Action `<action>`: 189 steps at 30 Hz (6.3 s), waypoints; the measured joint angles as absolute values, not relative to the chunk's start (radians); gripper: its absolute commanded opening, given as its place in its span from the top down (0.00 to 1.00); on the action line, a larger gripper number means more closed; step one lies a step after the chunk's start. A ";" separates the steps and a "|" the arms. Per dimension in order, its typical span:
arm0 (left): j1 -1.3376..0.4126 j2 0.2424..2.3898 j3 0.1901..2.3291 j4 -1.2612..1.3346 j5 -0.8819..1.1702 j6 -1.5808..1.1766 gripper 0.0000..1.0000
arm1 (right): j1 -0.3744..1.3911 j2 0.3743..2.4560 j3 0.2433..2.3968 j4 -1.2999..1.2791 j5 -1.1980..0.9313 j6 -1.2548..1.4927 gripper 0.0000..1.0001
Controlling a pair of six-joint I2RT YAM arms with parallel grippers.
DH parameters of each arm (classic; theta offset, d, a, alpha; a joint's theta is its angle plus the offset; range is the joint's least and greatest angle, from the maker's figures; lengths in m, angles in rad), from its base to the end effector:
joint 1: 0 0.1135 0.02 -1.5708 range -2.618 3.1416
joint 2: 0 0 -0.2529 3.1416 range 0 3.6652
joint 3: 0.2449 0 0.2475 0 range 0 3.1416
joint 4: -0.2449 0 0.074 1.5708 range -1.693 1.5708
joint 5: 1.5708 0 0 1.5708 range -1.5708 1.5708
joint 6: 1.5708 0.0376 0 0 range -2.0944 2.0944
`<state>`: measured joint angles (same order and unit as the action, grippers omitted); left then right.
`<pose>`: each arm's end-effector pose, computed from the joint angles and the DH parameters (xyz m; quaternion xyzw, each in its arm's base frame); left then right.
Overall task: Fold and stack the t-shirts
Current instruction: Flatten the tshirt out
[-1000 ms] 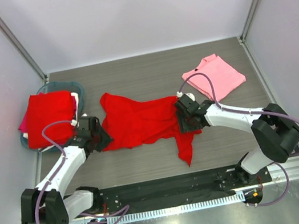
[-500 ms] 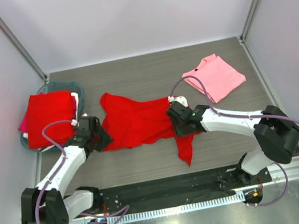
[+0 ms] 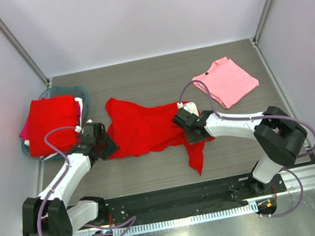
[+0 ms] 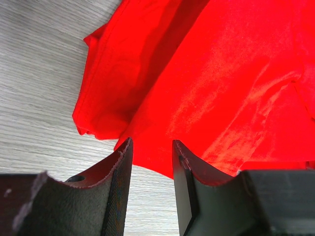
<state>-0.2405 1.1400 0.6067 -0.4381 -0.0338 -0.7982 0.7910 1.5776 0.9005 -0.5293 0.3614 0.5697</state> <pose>0.2087 -0.0499 0.1808 -0.2677 0.9170 -0.1325 0.2643 0.2101 0.1936 0.1607 -0.0745 0.9651 -0.0253 0.2497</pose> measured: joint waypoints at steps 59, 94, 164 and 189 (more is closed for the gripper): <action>-0.241 1.083 0.669 -0.492 -0.021 -0.776 0.90 | 0.568 1.275 0.897 -0.584 0.245 0.542 0.99; 0.016 1.486 1.697 -0.644 0.205 -0.813 1.00 | 0.306 1.539 1.556 -0.655 0.135 0.408 0.99; 0.056 1.501 1.347 0.057 0.350 -1.076 1.00 | 0.246 1.401 1.226 -0.402 0.055 0.371 0.99; 0.056 0.470 0.686 -0.570 0.078 -0.865 1.00 | 0.240 1.150 0.653 -0.350 0.002 0.493 0.99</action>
